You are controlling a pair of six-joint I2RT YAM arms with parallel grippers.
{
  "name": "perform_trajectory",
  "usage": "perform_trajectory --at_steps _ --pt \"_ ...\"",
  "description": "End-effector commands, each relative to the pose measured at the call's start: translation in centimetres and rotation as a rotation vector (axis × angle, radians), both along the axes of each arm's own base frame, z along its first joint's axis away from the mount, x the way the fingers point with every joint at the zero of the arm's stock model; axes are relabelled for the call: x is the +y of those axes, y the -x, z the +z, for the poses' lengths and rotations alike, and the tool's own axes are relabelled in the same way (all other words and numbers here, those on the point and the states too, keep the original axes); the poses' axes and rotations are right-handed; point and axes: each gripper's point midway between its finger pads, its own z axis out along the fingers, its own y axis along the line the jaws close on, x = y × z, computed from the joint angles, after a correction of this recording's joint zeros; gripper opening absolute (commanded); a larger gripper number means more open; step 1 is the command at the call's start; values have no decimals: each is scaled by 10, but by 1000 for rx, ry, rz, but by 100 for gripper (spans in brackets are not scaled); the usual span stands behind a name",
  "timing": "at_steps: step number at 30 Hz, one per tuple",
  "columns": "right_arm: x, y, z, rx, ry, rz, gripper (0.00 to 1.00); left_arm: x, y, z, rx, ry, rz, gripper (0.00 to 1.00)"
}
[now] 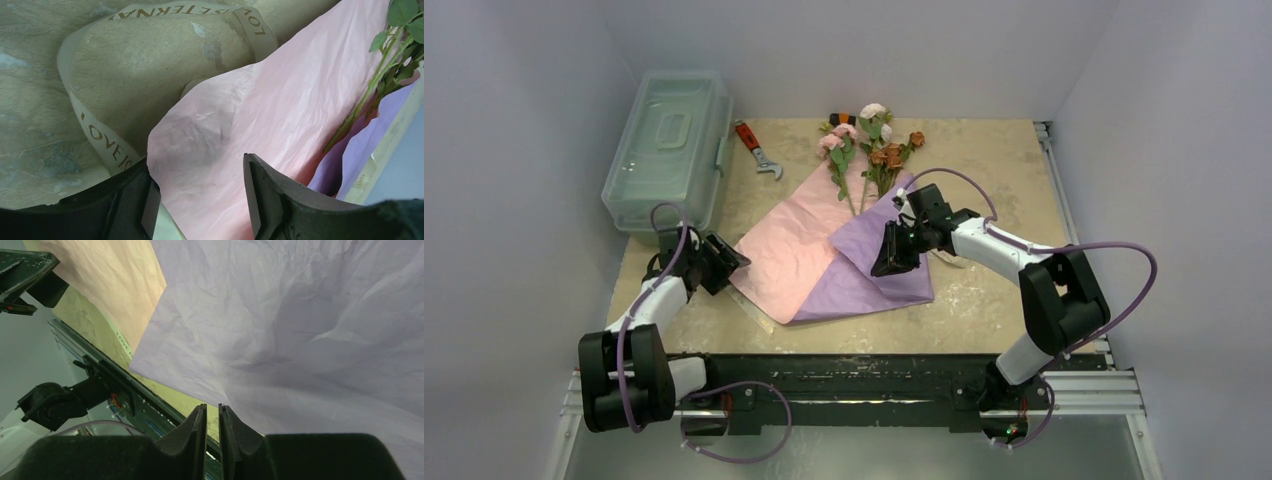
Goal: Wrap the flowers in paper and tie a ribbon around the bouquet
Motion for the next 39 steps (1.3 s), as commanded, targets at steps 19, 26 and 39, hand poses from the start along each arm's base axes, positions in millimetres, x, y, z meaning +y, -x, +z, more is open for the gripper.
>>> perform_trajectory --at_steps 19,26,39 --pt "80 44 25 -108 -122 309 15 -8 -10 15 -112 25 -68 4" --pt "118 69 2 -143 -104 474 10 -8 -11 20 -110 22 -75 4" --pt "145 63 -52 -62 -72 517 6 -12 -9 31 -116 31 -99 2"
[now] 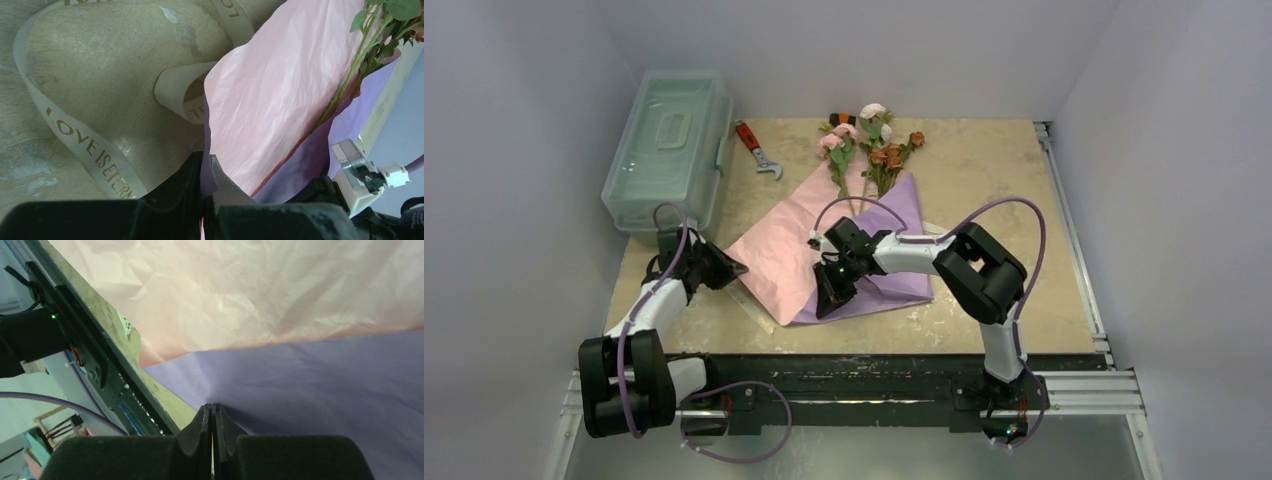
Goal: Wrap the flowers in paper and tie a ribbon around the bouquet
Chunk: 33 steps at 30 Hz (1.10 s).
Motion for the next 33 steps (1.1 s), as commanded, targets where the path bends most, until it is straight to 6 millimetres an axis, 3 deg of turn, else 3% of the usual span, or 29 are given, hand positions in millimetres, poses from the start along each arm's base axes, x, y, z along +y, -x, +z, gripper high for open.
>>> perform_trajectory --at_steps 1,9,16,23,27,30,33 --pt "17 -9 6 -32 -58 40 6 0 -11 24 -72 -15 -42 2" --pt "3 2 -18 9 2 50 6 -10 -26 54 -116 -2 -48 0" --pt "7 -1 -9 12 7 46 6 -46 -43 105 -223 40 -68 0" --pt "17 -19 22 -34 5 32 5 -74 -47 125 -263 33 -144 0" --pt "17 -37 63 -92 -19 12 4 -79 -49 124 -259 11 -174 0" --pt "6 -54 91 -123 -51 -40 4 -82 -50 124 -259 3 -192 0" --pt "-17 -76 103 -133 -62 -113 4 -83 -50 122 -254 -2 -201 0"
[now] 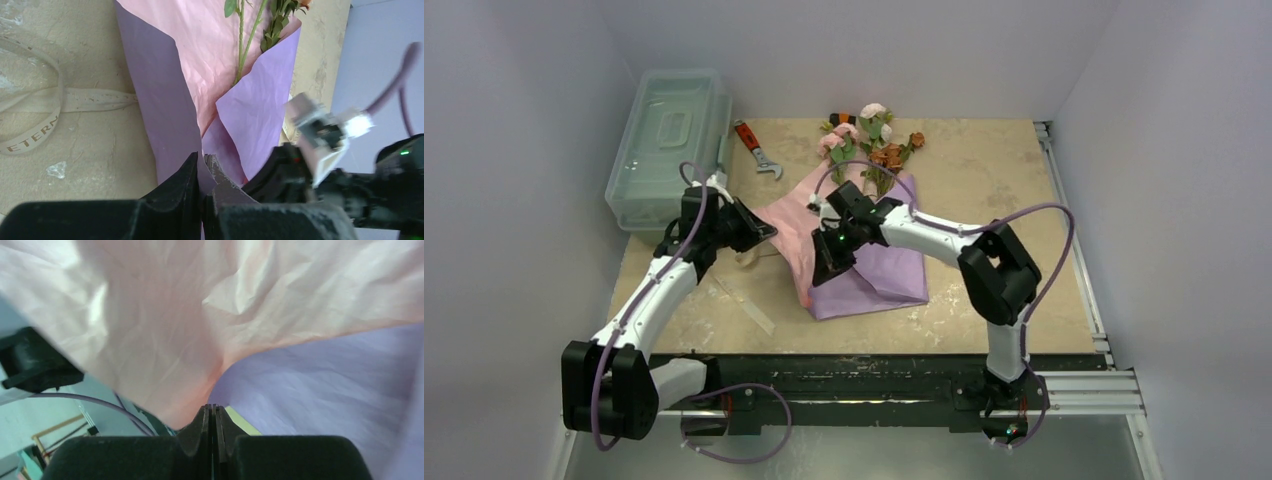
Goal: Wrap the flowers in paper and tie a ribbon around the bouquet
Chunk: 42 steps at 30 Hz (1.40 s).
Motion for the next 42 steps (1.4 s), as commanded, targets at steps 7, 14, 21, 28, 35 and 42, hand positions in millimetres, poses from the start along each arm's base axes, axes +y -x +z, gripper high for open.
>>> perform_trajectory --at_steps 7,14,21,28,35,42 --pt "-35 -83 36 -84 -26 -193 4 -7 -9 18 -68 -19 -43 0" --pt "10 -123 16 -12 -160 -328 8 -10 -7 15 -50 -19 -59 0" --pt "39 -155 -10 28 -220 -388 8 -16 -10 26 -50 -8 -78 0" --pt "43 -154 -32 77 -208 -394 8 -30 -16 45 -77 17 -116 0" --pt "35 -159 26 12 -251 -346 8 -48 -25 51 -92 22 -163 0" --pt "-40 -153 70 -102 -191 -388 9 -75 -41 47 -87 25 -207 0"
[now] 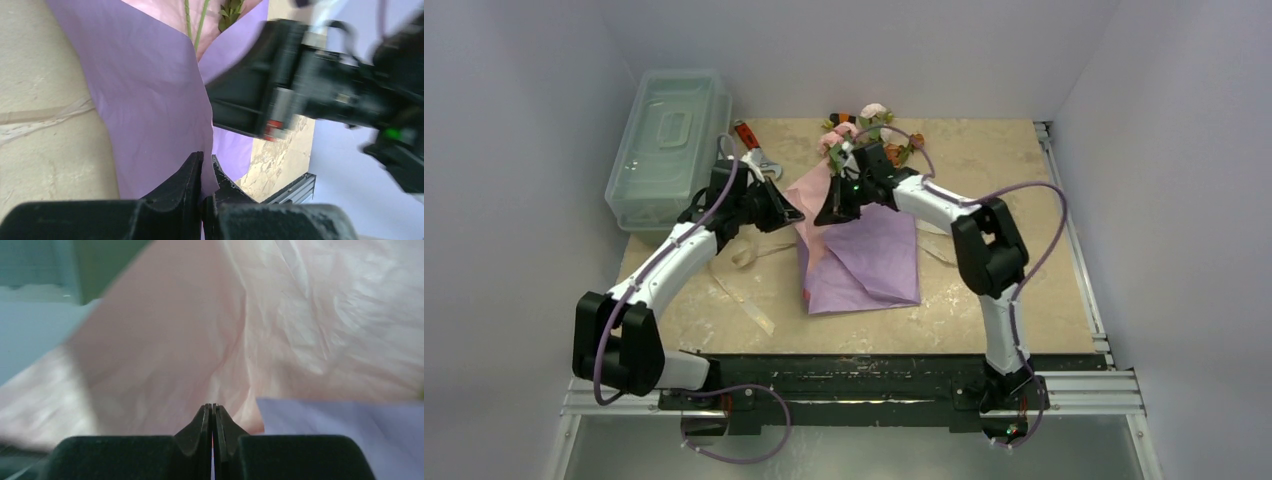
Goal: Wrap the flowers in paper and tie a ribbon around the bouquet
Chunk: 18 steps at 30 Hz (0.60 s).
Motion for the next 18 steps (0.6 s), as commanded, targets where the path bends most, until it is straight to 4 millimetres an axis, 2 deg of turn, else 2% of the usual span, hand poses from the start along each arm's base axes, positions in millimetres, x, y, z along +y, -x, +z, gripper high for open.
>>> perform_trajectory --at_steps 1,5,7,10,15,18 --pt "-61 6 65 -155 24 -24 9 -25 -19 26 -88 27 -45 0" --pt "-97 46 40 -143 106 -21 8 -38 -24 28 -92 34 -59 0" --pt "-95 68 26 -106 85 -6 8 -43 -26 30 -92 37 -63 0" --pt "-73 95 16 -93 53 50 8 -48 -28 33 -94 42 -68 0" --pt "-19 131 5 -82 26 199 7 -53 -31 38 -101 43 -77 0" --pt "-5 144 -9 -50 26 241 7 -55 -30 38 -97 43 -78 0"
